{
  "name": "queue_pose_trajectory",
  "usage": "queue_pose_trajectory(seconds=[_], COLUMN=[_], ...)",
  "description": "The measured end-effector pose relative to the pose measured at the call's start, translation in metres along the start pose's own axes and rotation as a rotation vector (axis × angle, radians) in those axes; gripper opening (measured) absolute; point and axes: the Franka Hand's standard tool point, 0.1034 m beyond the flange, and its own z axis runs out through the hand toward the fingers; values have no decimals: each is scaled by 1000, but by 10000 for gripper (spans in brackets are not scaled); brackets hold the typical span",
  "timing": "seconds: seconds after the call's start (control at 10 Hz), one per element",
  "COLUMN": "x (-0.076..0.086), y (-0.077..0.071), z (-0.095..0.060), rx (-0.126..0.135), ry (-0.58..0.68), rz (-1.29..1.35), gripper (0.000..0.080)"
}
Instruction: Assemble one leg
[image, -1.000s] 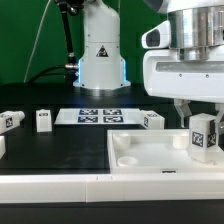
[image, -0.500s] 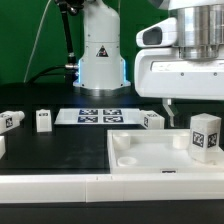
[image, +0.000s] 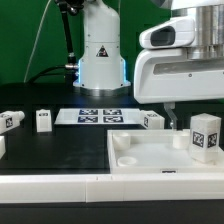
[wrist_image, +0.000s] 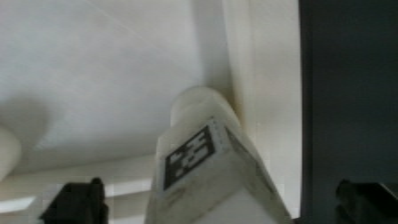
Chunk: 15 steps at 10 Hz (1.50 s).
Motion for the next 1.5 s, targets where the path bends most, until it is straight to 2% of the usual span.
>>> queue_pose_trajectory(seconds=[0.2, 0.4, 0.6, 0.7, 0.8, 0.9, 1.0, 1.1, 1.3, 1.5], x=[4, 5, 5, 5, 5, 5, 5, 5, 4, 4], y=[0, 1, 3, 3, 3, 3, 3, 3, 4, 3], z=[1, 1, 1, 1, 1, 1, 1, 2, 3, 3], rx=[-12, -45, -45, -45, -44, -44, -44, -43, -12, -7], ry=[-6, -11, -13, -13, -13, -12, -12, -12, -6, 1], rz=[-181, -392, -465, -460, -439, -422, -411, -361, -152, 120], gripper=[649, 649, 649, 526, 388, 388, 288, 290, 290, 290])
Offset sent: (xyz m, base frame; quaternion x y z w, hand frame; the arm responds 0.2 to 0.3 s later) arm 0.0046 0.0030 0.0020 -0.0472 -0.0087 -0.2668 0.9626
